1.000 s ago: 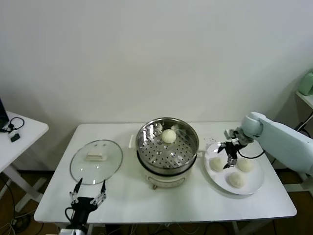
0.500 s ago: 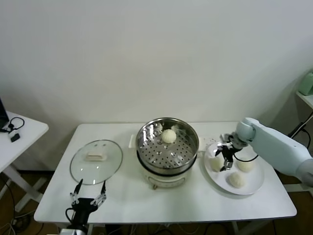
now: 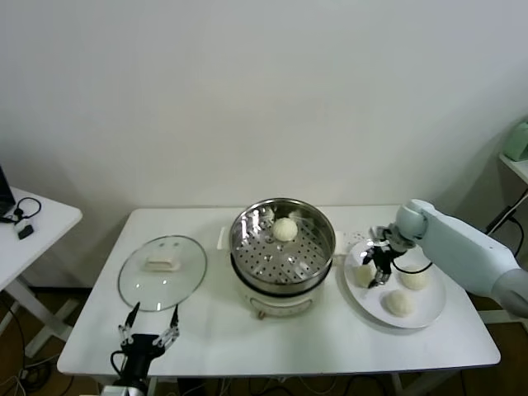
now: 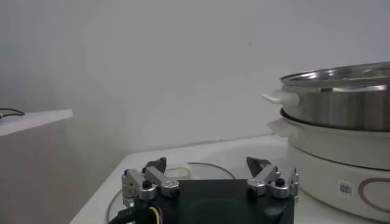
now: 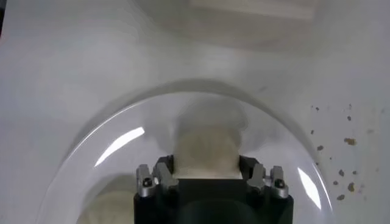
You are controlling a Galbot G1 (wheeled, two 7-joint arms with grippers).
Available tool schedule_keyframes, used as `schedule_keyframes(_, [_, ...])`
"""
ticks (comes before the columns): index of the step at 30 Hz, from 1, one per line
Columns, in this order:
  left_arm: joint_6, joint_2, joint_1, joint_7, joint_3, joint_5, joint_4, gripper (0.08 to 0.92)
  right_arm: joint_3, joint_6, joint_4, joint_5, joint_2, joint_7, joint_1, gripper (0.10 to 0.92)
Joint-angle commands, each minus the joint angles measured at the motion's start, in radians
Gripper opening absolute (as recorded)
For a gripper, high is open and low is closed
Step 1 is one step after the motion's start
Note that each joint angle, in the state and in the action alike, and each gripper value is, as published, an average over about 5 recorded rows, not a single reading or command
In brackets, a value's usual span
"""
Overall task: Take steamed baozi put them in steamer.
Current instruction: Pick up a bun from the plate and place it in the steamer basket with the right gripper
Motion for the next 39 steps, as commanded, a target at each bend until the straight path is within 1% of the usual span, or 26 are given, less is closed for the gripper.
schedule_keyframes(1, [0.0,0.003,0.005,0.0,-0.001,0.0,-0.006,0.823,-0.024,-0.009,0.017,0.054,-0.017,0.001,0.049,0.671])
schedule_keyframes(6, [0.003,0.004,0.006,0.003,-0.001,-0.001,-0.013,0.823,-0.121,-0.035,0.063,0.178,-0.064,0.001,0.203,0.67])
schedule_keyframes(13, [0.001,0.009,0.007,0.003,0.007,-0.001,-0.011,0.823,-0.361,-0.073,0.106,0.461,-0.096,0.001,0.515,0.673])
schedule_keyframes(19, [0.004,0.018,0.005,0.004,0.018,0.007,-0.017,0.823,-0.525,-0.123,0.174,0.654,-0.06,0.007,0.716,0.678])
schedule_keyframes(25, [0.004,0.03,0.006,0.004,0.025,0.014,-0.027,0.823,-0.596,-0.186,0.248,0.833,0.027,0.036,0.78,0.676])
schedule_keyframes(32, [0.001,0.036,0.011,0.004,0.025,0.02,-0.041,0.823,-0.594,-0.218,0.276,0.865,0.167,0.069,0.73,0.671])
schedule_keyframes(39, [0.0,0.029,0.027,0.002,0.021,0.021,-0.054,0.823,-0.555,-0.236,0.251,0.835,0.31,0.101,0.603,0.67])
